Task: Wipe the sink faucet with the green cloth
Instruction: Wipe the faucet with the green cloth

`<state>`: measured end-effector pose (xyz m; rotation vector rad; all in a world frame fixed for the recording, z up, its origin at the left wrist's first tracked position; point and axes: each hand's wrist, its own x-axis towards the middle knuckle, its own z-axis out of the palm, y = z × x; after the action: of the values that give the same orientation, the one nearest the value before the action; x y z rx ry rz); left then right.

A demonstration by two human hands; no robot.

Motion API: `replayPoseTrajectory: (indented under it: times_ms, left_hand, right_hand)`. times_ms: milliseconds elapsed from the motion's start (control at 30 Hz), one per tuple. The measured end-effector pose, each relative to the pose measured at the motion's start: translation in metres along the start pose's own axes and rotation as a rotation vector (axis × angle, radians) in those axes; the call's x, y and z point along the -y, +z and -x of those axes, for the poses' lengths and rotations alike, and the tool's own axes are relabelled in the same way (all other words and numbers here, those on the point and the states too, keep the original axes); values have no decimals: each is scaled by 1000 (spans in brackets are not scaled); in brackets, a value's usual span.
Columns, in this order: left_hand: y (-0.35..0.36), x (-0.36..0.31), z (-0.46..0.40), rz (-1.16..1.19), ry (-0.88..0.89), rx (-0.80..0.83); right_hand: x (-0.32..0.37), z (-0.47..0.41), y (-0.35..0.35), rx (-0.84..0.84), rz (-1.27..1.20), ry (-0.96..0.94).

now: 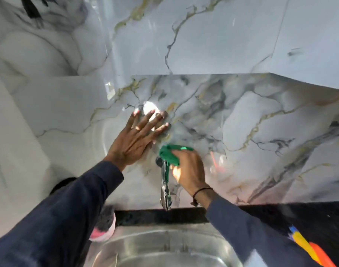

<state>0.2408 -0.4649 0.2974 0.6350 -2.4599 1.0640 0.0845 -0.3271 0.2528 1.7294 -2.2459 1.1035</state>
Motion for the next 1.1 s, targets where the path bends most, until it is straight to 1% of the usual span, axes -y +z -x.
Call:
replayPoseTrajectory:
  times_ms: [67, 100, 167, 200, 233, 300, 333, 367, 400, 467, 567, 600, 633, 667, 700, 767, 833, 867, 900, 933, 967, 1033, 1100]
  left_hand:
    - [20, 8, -10, -45, 69, -56]
    - [29, 10, -13, -60, 85, -88]
    - [42, 12, -15, -102, 86, -191]
    - [47, 11, -15, -114, 83, -255]
    - [51, 11, -15, -130, 79, -314]
    - [58, 10, -16, -176, 73, -378]
    - [59, 10, -17, -186, 75, -389]
    - [60, 10, -18, -182, 76, -400]
    - [61, 10, -18, -177, 77, -410]
    - [63, 9, -17, -191, 80, -425]
    - [62, 9, -19, -217, 81, -438]
    - [62, 9, -19, -221, 76, -438]
    - [63, 9, -18, -224, 72, -434]
    - [62, 9, -18, -224, 70, -430]
    - [62, 8, -17, -222, 68, -428]
    - [61, 7, -18, -226, 62, -426]
    - [61, 7, -18, -237, 55, -427]
    - [60, 7, -17, -240, 51, -428]
    - [60, 8, -16, -240, 48, -423]
    - [58, 8, -15, -234, 45, -419]
    - [57, 7, -14, -227, 47, -423]
    - [57, 7, -14, -227, 49, -424]
    - [57, 7, -15, -247, 39, -421]
  right_hand:
    - [4, -11, 16, 96, 113, -117]
    - [1, -13, 23, 142, 141, -145]
    - [-15, -18, 34, 146, 166, -225]
    - [-27, -20, 39, 108, 151, -252]
    - [-34, -19, 43, 68, 99, -237]
    - [-38, -6, 53, -51, 2, -71]
    - [-34, 2, 58, -103, -77, 70]
    - [-27, 8, 64, -116, -196, 246]
    - [-22, 14, 68, -78, -318, 419]
    - [-22, 14, 75, -20, -594, 664]
    - [-31, 2, 83, 40, -1109, 979]
    - [-32, 1, 82, 57, -1223, 1035]
    - [-32, 2, 81, 67, -1264, 1034]
    - [-32, 3, 75, 66, -1238, 974]
    - [-30, 5, 68, 67, -1158, 859]
    - [-28, 5, 51, 30, -800, 524]
    - [-24, 3, 37, 47, -415, 167]
    - [-20, 4, 32, 90, -281, 29]
    - [-15, 5, 28, 137, -197, -53]
    - [-10, 9, 24, 172, -161, -77]
    - [-5, 14, 20, 177, -183, -75]
    - [3, 30, 13, 206, -254, -13]
    - [6, 53, 7, 159, -170, -38]
